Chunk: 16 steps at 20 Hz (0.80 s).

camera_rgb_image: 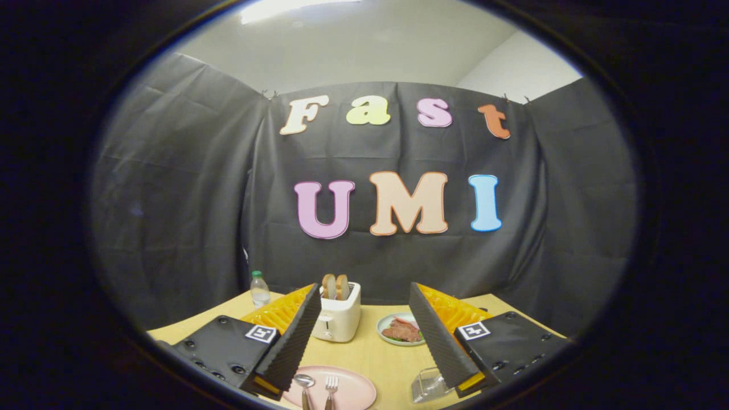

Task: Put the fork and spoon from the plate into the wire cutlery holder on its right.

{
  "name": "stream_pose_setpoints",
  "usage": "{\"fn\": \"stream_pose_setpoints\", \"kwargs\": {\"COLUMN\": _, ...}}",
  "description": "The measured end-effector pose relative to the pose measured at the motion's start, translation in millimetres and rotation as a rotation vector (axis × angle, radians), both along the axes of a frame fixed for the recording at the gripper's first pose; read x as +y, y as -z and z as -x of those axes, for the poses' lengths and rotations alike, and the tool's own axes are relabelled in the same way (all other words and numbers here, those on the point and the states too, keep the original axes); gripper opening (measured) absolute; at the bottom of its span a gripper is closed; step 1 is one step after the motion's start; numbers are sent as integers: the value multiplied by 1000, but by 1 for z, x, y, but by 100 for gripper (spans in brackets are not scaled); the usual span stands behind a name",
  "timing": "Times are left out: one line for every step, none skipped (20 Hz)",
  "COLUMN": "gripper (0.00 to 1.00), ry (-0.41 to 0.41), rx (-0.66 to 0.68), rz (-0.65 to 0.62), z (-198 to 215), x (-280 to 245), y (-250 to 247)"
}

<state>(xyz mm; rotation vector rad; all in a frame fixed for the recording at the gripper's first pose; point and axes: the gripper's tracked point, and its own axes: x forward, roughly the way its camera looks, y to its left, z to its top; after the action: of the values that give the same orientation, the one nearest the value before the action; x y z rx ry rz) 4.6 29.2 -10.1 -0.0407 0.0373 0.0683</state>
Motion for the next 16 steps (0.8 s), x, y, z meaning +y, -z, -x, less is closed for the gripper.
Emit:
{"fn": "stream_pose_setpoints", "kwargs": {"gripper": 100, "ry": -5, "rx": -1, "rz": 3, "z": 0, "x": 2, "y": -1}}
{"fn": "stream_pose_setpoints", "kwargs": {"gripper": 100, "ry": -12, "rx": 0, "rz": 6, "z": 0, "x": 5, "y": 0}}
{"fn": "stream_pose_setpoints", "kwargs": {"gripper": 100, "ry": -15, "rx": 3, "rz": 9, "z": 0, "x": 6, "y": 1}}
{"fn": "stream_pose_setpoints", "kwargs": {"gripper": 100, "ry": -21, "rx": 7, "rz": 10, "z": 1, "x": 7, "y": 3}}
{"fn": "stream_pose_setpoints", "kwargs": {"gripper": 100, "ry": -22, "rx": 7, "rz": 9, "z": 0, "x": 7, "y": 1}}
{"fn": "stream_pose_setpoints", "kwargs": {"gripper": 100, "ry": -23, "rx": 6, "rz": 7, "z": 0, "x": 7, "y": 1}}
{"fn": "stream_pose_setpoints", "kwargs": {"gripper": 100, "ry": -25, "rx": 6, "rz": 6, "z": -1, "x": 7, "y": 0}}
{"fn": "stream_pose_setpoints", "kwargs": {"gripper": 100, "ry": -28, "rx": 9, "rz": 7, "z": -1, "x": 8, "y": 2}}
{"fn": "stream_pose_setpoints", "kwargs": {"gripper": 100, "ry": -31, "rx": 12, "rz": 10, "z": -1, "x": 8, "y": 3}}
{"fn": "stream_pose_setpoints", "kwargs": {"gripper": 100, "ry": -34, "rx": 17, "rz": 14, "z": -1, "x": 9, "y": 4}}
{"fn": "stream_pose_setpoints", "kwargs": {"gripper": 100, "ry": -40, "rx": 22, "rz": 15, "z": 0, "x": 11, "y": 7}}
{"fn": "stream_pose_setpoints", "kwargs": {"gripper": 100, "ry": -45, "rx": 29, "rz": 17, "z": 0, "x": 12, "y": 11}}
{"fn": "stream_pose_setpoints", "kwargs": {"gripper": 100, "ry": -52, "rx": 39, "rz": 19, "z": 0, "x": 14, "y": 14}}
{"fn": "stream_pose_setpoints", "kwargs": {"gripper": 100, "ry": -58, "rx": 52, "rz": 22, "z": 0, "x": 15, "y": 20}}
{"fn": "stream_pose_setpoints", "kwargs": {"gripper": 100, "ry": -65, "rx": 68, "rz": 26, "z": 1, "x": 17, "y": 26}}
{"fn": "stream_pose_setpoints", "kwargs": {"gripper": 100, "ry": -73, "rx": 84, "rz": 28, "z": 2, "x": 18, "y": 32}}
